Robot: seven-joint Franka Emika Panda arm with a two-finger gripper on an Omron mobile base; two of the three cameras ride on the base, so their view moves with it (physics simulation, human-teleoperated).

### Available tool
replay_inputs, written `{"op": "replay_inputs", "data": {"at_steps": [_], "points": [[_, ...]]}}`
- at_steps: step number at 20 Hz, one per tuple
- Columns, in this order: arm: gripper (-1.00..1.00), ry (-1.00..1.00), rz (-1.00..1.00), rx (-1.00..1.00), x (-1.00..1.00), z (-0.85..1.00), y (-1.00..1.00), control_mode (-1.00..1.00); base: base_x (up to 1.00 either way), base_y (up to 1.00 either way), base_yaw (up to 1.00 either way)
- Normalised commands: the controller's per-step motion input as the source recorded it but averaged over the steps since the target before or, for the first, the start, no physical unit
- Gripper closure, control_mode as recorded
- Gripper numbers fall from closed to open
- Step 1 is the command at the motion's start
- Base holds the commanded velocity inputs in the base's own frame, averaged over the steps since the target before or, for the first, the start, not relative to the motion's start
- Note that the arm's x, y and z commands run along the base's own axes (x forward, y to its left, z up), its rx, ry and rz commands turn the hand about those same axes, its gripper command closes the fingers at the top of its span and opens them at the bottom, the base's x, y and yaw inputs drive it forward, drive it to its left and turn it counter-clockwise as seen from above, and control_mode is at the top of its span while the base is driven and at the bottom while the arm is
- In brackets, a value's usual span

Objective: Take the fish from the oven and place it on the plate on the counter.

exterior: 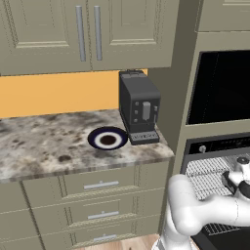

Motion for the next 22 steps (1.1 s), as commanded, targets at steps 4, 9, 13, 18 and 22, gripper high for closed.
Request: {"op": "replay_inputs", "data": {"at_steps": [4,9,13,18,22], "points": [[-1.0,-0.08,0.0,0.06,-0.33,-0.05,-0.01,-1.0,0.0,0.0,0.0],[-1.0,-0.06,0.06,0.07,-0.22,-0.24,0.0,-1.0,0.0,0.0,0.0],[-1.0,-0.07,0.1,0.08,-0.1,-0.37,0.0,-1.0,0.0,0.0,0.0],[-1.0,-0.08,0.14,0.06,0.0,-0.34,0.04,-1.0,0.0,0.0,0.0],[-1.0,-0.05,0.13,0.05,0.0,-0.39,0.0,-1.0,0.0,0.0,0.0]]}}
